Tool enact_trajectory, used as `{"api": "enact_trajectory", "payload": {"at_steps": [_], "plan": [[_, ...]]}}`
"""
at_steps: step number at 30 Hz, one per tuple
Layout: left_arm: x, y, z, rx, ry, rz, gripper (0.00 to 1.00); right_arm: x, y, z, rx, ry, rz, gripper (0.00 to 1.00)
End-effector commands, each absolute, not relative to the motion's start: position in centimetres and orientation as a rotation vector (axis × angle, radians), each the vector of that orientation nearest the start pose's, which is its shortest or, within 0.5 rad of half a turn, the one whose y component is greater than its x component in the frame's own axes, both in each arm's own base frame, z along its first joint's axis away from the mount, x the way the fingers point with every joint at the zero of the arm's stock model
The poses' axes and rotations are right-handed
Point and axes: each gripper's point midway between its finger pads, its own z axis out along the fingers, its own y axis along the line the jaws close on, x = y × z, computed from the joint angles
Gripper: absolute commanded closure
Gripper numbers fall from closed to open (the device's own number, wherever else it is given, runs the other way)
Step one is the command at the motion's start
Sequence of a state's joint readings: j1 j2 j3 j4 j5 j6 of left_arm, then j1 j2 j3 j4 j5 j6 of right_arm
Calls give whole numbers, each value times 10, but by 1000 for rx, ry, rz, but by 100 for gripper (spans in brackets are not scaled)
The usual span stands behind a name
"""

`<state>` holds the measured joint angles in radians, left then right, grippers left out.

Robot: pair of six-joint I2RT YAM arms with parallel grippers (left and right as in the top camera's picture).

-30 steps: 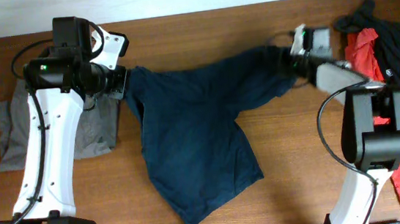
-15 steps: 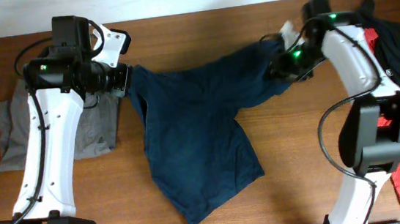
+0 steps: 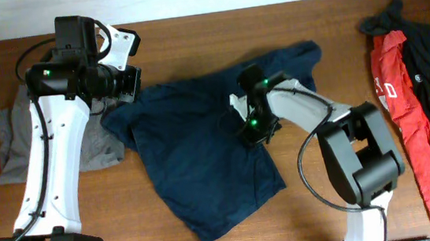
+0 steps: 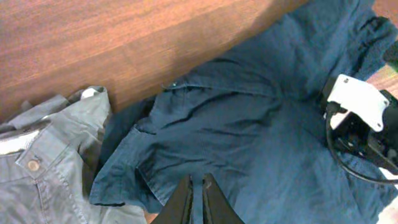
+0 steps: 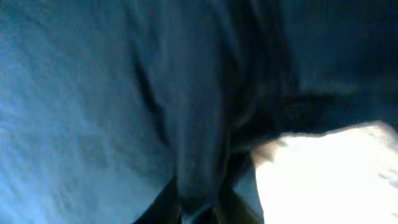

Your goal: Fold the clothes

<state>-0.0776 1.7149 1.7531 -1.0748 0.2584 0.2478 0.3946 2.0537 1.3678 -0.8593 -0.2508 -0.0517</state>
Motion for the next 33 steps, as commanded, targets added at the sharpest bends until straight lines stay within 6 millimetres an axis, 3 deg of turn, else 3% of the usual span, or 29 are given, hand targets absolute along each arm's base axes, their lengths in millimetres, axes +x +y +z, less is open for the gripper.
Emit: {"api": "enact_trajectory", "payload": {"at_steps": [1,4,8,12,14,15,17,19,20,21,23,28,33], "plan": [[418,-80,240,504,2520,-295,91,320,156,-28,-585,3127,174,84],[418,-80,240,503,2520,-296,88,333,130,-34,-489,3103,-16,92],[418,-80,240,503,2520,-296,85,375,92,-27,-328,2975,-235,96],[418,-80,240,503,2520,-296,79,419,78,-11,-185,2870,-121,96],[418,-80,240,503,2520,-296,65,441,75,2,-130,2818,-21,96],[418,-80,240,503,2521,-295,61,450,73,9,-106,2793,14,93],[418,-80,239,504,2523,-295,53,469,64,24,-63,2744,57,76],[417,-79,237,503,2534,-298,47,484,52,41,-22,2709,69,76],[415,-79,235,504,2543,-300,44,487,48,49,-6,2705,79,74],[413,-79,233,503,2556,-303,43,489,44,56,6,2709,94,60],[408,-79,226,504,2593,-311,41,487,41,71,23,2735,136,46],[390,-67,192,491,2765,-263,39,469,49,107,29,2821,312,41],[371,-66,134,487,2949,-304,39,450,59,143,18,2821,418,41]]}}
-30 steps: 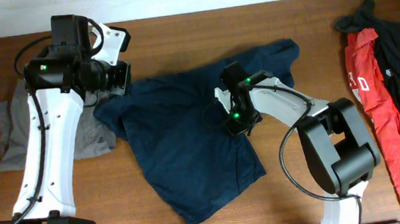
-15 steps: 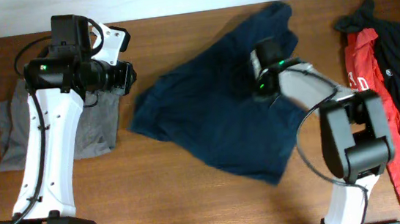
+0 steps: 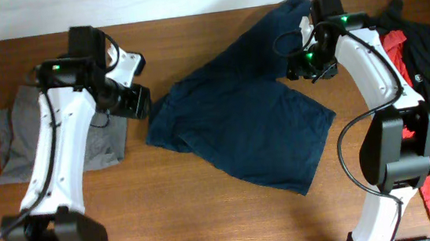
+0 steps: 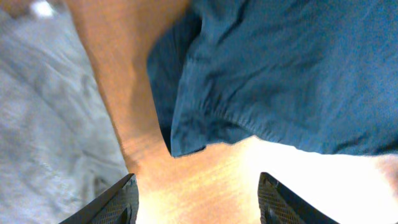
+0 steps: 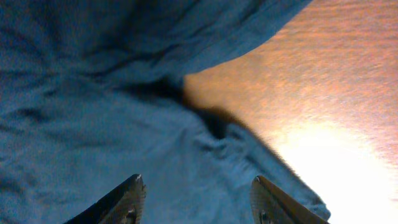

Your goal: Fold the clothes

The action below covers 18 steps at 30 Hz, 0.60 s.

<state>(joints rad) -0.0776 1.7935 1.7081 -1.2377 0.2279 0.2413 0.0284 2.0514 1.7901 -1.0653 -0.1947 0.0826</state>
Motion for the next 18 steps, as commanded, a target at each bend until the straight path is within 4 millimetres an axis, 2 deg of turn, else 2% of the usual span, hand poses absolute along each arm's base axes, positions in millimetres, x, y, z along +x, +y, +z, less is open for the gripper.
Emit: {"api": "enact_trajectory", "payload": {"at_steps": [1,5,10,11,14,15,16,18], "plan": [[367,-65,119,486,2984,-312,39,446,60,150,14,2817,427,41],[355,-68,70,486,3078,-372,40,424,67,178,-31,2808,482,40],[349,-68,32,483,3136,-390,45,388,74,195,-61,2874,494,39],[348,-68,26,483,3145,-393,51,380,77,195,-89,2897,495,39],[346,-69,18,481,3168,-405,88,357,90,190,-136,2985,505,38],[346,-69,18,480,3170,-405,96,350,93,187,-150,3012,502,38],[346,-69,18,481,3169,-405,99,344,96,185,-163,3035,500,38],[346,-69,20,481,3165,-402,99,333,102,178,-166,3084,505,38]]}}
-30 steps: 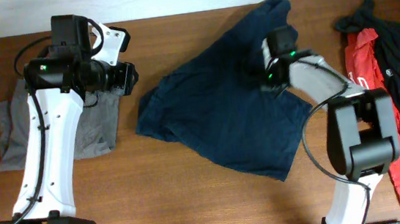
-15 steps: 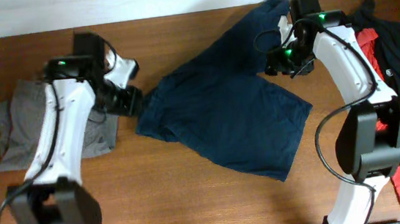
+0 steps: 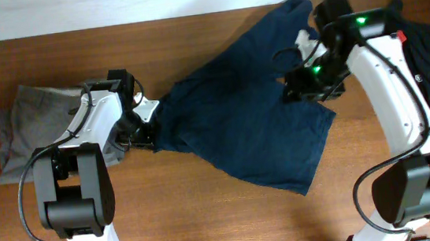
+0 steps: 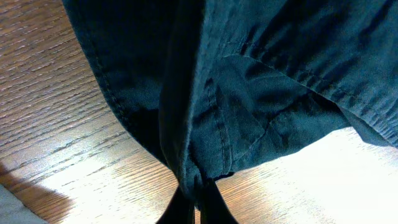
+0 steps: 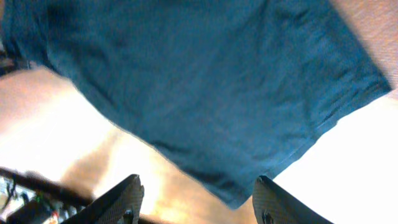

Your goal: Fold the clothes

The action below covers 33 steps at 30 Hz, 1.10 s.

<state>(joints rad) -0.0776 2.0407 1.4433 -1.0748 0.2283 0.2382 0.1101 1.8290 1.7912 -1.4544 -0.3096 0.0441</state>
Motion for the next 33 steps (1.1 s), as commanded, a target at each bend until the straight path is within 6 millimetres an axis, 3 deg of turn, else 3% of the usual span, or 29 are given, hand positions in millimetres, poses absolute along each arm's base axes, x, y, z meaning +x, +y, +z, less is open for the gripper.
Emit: {"api": "enact_trajectory", "payload": {"at_steps": [1,6,16,21,29,33], "plan": [[346,-69,20,482,3165,-402,99,328,104,175,-169,3106,506,38],[343,-68,20,479,3180,-400,100,297,103,150,-127,3253,504,37],[343,-68,20,479,3179,-401,100,218,96,81,70,3562,538,37],[343,-68,20,479,3180,-401,100,187,98,62,174,3651,604,36],[343,-68,20,479,3179,-401,99,170,96,41,266,3681,576,35],[344,-68,20,479,3176,-400,99,177,97,26,367,3628,554,34]]}}
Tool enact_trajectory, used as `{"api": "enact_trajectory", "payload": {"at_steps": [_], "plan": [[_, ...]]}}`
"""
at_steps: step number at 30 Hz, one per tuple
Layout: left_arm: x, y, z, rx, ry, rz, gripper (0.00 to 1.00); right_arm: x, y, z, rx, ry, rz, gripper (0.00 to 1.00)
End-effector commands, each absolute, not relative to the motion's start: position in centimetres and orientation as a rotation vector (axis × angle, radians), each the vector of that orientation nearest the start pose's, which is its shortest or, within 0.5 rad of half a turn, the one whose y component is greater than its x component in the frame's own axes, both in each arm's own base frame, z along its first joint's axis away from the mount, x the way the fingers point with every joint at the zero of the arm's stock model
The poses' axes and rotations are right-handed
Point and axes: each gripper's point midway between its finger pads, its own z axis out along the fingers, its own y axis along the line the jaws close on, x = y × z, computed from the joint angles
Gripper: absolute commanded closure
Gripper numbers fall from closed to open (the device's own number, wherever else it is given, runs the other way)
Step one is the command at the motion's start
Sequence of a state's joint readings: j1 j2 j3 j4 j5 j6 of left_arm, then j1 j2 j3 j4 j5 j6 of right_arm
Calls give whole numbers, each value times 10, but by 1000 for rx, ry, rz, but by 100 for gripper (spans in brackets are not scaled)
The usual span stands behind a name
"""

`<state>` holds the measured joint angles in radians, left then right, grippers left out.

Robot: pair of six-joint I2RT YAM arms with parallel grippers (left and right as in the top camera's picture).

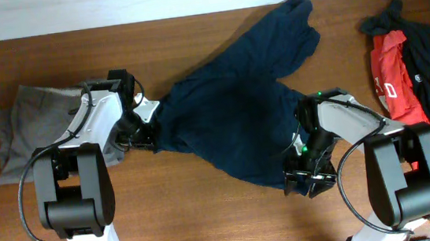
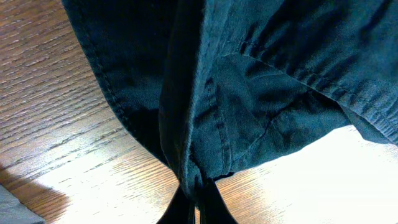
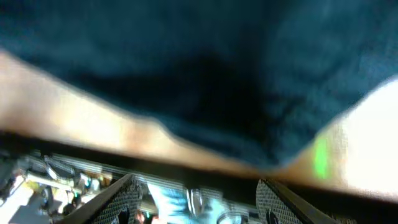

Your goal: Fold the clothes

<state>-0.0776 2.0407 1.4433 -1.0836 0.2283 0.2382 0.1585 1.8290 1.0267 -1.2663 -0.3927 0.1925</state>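
A navy garment (image 1: 238,110) lies spread aslant across the table's middle, one end reaching the far edge. My left gripper (image 1: 142,132) is shut on its left corner; in the left wrist view the gripper (image 2: 198,208) pinches a bunched, stitched hem (image 2: 205,124) just above the wood. My right gripper (image 1: 303,177) is at the garment's lower right hem near the table's front edge. The blurred right wrist view shows that gripper (image 3: 199,205) with its fingers (image 3: 124,199) wide apart, dark cloth (image 3: 186,62) above them and nothing between them.
A grey garment (image 1: 19,139) lies folded at the left end of the table (image 1: 210,232). A red garment (image 1: 389,80) and a black one are heaped at the right end. The front table edge lies right by my right gripper.
My right gripper was over the garment's right edge, open, and is now down at the lower right hem by the table's front. The left gripper still pinches the left corner.
First my right gripper was shut on cloth at the garment's middle, and the left, shut, hung above its left part. Then the garment lay further right, both grippers open beside it. Then the left was shut on the left corner; the right is now at the lower hem.
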Motion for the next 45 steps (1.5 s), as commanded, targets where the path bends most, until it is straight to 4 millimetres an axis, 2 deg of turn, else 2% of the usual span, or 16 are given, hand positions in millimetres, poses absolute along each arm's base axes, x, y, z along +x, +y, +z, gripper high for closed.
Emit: {"api": "enact_trajectory", "payload": {"at_steps": [1,4,8,11,14,16,19,22,25,29,36,39,45], "plan": [[344,-68,20,479,3176,-400,99,179,97,22,-290,-2564,-388,34],[344,-68,20,480,3176,-400,99,183,96,16,-307,-2591,-379,34],[344,-68,20,479,3176,-400,99,184,75,9,-346,-2627,-201,34],[344,-68,20,479,3176,-400,100,186,75,7,-343,-2640,-198,37],[344,-68,20,479,3176,-400,99,192,73,4,-339,-2669,-189,50],[344,-68,20,479,3176,-400,99,197,74,2,-336,-2692,-199,73],[344,-68,20,480,3175,-400,99,203,73,0,-326,-2723,-196,93],[346,-68,20,480,3171,-398,99,207,74,6,-276,-2763,-220,96],[350,-67,25,474,3160,-396,100,216,72,23,-255,-2846,-242,96],[364,-61,45,432,3112,-383,100,232,60,63,-325,-3005,-287,96],[384,-43,112,355,2963,-339,99,253,13,131,-665,-3255,-378,96],[387,-36,142,338,2878,-312,99,264,-3,156,-626,-3425,-389,96],[387,-26,205,314,2681,-250,99,272,-10,198,-643,-3612,-461,96]]}}
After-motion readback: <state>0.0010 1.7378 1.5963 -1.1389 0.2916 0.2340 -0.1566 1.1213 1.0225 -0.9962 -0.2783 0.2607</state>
